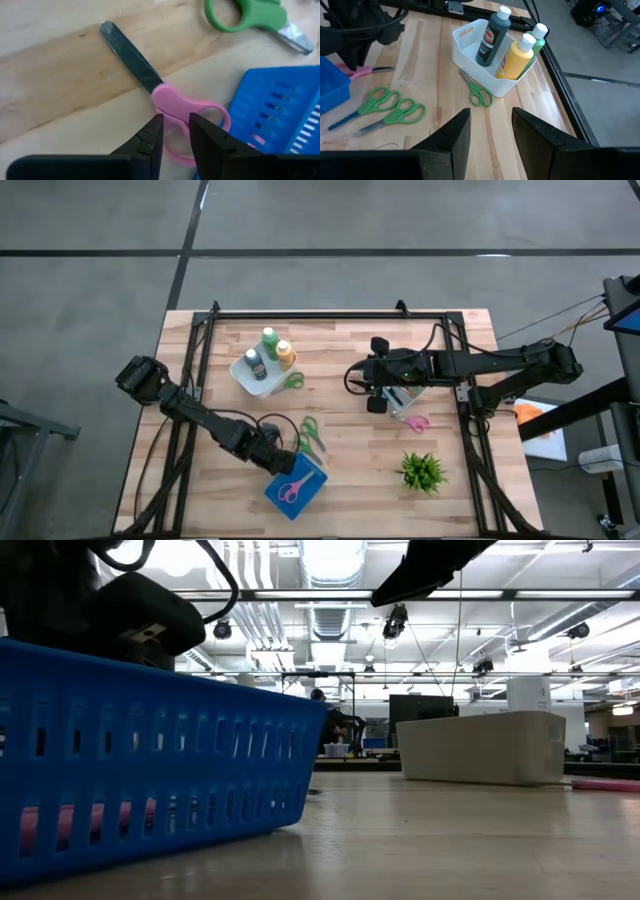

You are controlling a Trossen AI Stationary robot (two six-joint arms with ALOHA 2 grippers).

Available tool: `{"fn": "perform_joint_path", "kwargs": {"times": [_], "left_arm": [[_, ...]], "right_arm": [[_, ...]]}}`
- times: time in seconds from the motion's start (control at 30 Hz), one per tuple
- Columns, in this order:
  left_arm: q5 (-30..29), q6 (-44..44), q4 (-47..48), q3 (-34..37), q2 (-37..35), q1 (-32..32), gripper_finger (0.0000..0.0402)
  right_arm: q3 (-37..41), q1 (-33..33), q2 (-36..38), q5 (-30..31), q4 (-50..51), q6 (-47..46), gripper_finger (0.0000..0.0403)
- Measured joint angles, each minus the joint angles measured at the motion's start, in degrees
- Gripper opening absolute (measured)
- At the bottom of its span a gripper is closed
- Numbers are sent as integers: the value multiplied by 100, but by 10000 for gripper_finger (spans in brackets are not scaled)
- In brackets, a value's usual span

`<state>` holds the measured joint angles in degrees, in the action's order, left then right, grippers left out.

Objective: Pick & Place Paint Supplies
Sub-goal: Put the pink scissors into the blue bin

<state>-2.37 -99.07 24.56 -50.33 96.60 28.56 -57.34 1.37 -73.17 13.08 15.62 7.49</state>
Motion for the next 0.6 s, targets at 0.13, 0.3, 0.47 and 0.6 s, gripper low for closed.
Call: {"fn": "perform_joint_path", "kwargs": {"times": [0.13,0.3,0.47,0.6], "left_arm": [[125,1,68,-2,-11,7,98],[227,13,270,0,-58,17,98],[512,18,523,4,-105,39,98],[748,168,690,11,-107,39,98]], "right_arm": [[0,-1,0,0,2,0,143],[0,-1,0,-2,0,0,143],[0,0,0,-2,0,2,143],[0,-1,0,0,2,0,143]]}}
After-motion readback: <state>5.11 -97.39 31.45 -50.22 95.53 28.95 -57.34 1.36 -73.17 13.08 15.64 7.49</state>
